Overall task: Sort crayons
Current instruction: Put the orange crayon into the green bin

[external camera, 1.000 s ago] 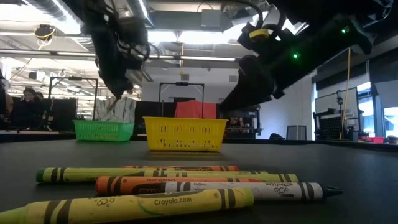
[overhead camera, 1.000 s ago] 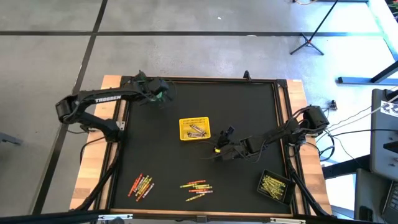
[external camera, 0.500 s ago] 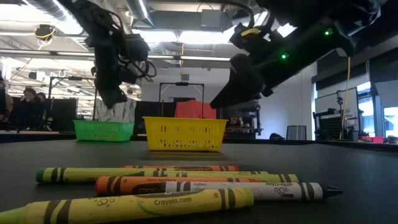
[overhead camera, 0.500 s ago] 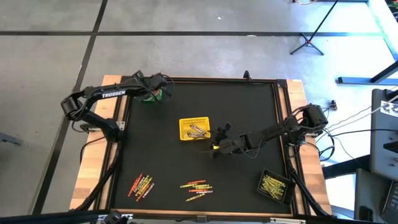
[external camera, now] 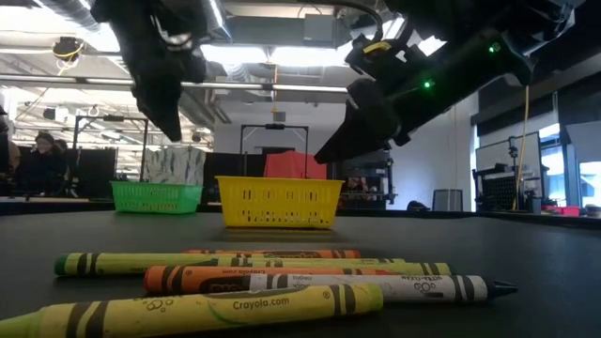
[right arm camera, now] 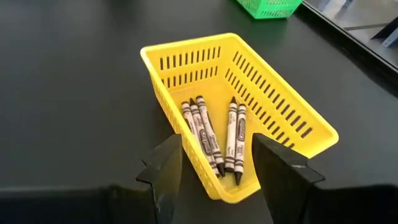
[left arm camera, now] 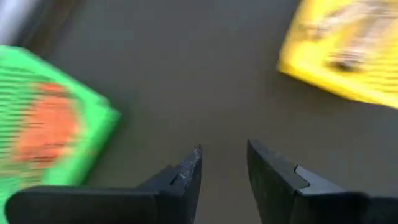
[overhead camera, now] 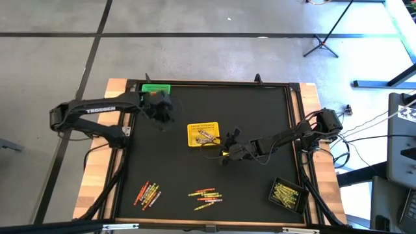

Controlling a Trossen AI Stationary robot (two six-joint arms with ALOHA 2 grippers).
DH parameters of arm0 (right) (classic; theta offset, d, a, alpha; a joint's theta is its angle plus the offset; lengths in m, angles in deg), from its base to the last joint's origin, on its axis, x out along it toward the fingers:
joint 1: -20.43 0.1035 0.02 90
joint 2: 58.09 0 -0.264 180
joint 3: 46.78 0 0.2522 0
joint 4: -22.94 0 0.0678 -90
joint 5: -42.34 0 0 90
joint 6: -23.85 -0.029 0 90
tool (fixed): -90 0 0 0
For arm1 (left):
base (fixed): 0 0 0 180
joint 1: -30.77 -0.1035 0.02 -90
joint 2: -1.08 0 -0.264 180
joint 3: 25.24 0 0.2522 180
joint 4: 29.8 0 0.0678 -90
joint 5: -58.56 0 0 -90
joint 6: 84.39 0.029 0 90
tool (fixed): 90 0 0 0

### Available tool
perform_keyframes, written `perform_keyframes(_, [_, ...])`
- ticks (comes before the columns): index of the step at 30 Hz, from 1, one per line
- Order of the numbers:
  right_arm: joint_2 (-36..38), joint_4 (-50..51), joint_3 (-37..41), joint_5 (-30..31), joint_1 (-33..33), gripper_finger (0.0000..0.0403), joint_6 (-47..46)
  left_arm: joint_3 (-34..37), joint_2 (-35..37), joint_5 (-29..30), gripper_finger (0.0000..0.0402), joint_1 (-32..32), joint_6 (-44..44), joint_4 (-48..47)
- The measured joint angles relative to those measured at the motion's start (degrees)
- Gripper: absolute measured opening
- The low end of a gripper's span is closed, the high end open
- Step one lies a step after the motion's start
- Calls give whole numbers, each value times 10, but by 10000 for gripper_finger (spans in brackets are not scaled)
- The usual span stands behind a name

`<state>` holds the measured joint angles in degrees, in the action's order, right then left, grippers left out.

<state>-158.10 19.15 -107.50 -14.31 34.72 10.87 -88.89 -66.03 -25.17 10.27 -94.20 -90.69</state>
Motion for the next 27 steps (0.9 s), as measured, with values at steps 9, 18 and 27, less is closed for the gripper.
perform_keyframes(9, [0, -4, 0, -60, 0, 192, 10, 0, 10, -109, 108, 171, -194, -45])
perform_keyframes(18, [0, 6, 0, -103, 26, 192, 1, 0, 9, -89, 108, 384, -477, -100])
perform_keyframes(27, [0, 4, 0, -99, 63, 192, -4, 0, -41, -59, 108, 581, -729, -97])
